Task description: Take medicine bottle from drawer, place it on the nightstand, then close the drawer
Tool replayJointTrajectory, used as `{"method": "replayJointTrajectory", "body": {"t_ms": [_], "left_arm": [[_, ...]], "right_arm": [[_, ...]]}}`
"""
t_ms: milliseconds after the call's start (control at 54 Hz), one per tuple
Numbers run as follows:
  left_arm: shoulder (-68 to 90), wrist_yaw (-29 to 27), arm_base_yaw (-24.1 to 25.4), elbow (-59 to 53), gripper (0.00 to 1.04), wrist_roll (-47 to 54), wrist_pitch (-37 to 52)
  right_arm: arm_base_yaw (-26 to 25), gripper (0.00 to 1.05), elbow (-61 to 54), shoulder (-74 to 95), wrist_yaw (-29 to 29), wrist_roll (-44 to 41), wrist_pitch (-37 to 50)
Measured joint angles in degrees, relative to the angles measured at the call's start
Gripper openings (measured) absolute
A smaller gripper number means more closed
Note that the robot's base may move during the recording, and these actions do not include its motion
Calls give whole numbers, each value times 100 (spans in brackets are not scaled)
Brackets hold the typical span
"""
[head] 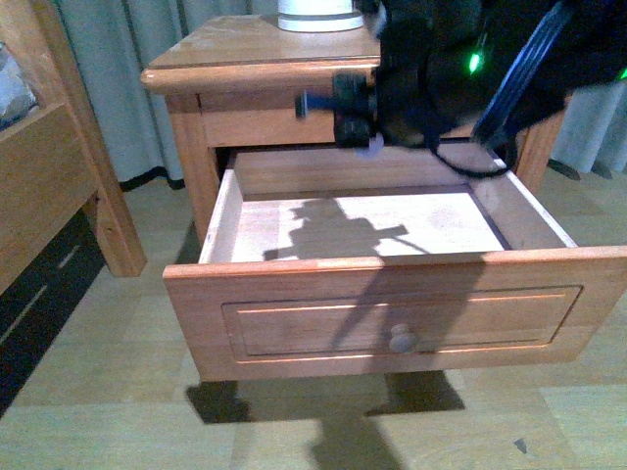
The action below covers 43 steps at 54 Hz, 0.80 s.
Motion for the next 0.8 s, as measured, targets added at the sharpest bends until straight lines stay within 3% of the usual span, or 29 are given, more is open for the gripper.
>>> {"method": "replayJointTrajectory", "body": {"t_ms": [296,611,796], "left_arm": [[0,0,0,0,98,0,0],[0,0,0,0,98,0,0],[0,0,0,0,98,0,0]], "right_arm": [[-190,30,1390,-387,42,-162,-643],[-699,30,3941,1574,820,-538,-1661],[-675,58,4181,1908,997,-654,-1309]]}}
